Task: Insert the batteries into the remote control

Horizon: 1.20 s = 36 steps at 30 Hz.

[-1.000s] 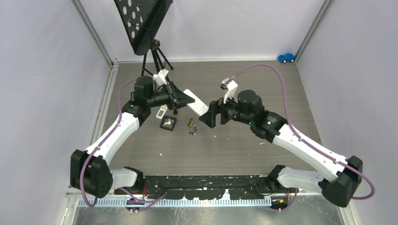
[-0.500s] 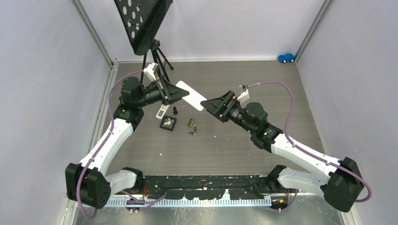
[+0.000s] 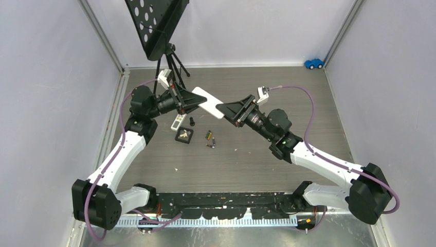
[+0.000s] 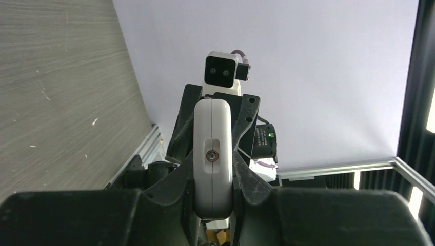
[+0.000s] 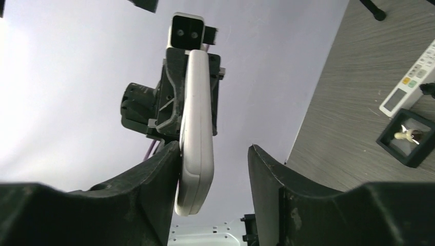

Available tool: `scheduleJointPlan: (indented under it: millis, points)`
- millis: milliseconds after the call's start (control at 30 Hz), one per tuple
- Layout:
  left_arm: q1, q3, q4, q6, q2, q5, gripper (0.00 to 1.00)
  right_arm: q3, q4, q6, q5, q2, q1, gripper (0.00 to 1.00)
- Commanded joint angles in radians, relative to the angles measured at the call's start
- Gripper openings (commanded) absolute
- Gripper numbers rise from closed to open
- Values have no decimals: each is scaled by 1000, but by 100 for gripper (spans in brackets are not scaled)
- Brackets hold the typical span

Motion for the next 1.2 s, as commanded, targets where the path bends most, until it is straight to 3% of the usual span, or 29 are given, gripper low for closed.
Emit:
scheduleJointPlan:
  millis: [0, 100, 267, 533, 667, 800, 1167]
  points:
    - [3, 3, 140, -97, -10, 36, 0, 21, 92, 6, -7, 16, 0, 50]
    - [3, 16, 141, -101, -6, 16, 0, 0, 102, -2, -1, 13, 0, 36]
    - [3, 48, 165, -105, 9, -23, 0, -51, 111, -31, 12, -14, -3, 24]
    - [6, 18, 245, -158, 30, -70, 0, -123, 103, -61, 62, -92, -22, 20]
    - [11, -5, 271, -173, 32, -88, 0, -105, 3, -63, 85, -110, -30, 18]
    - [13, -13, 270, -171, 33, -96, 0, -90, -128, -53, 162, -120, -35, 27]
    - [13, -17, 252, -152, 43, -104, 0, -121, -42, 4, 75, -99, -59, 46]
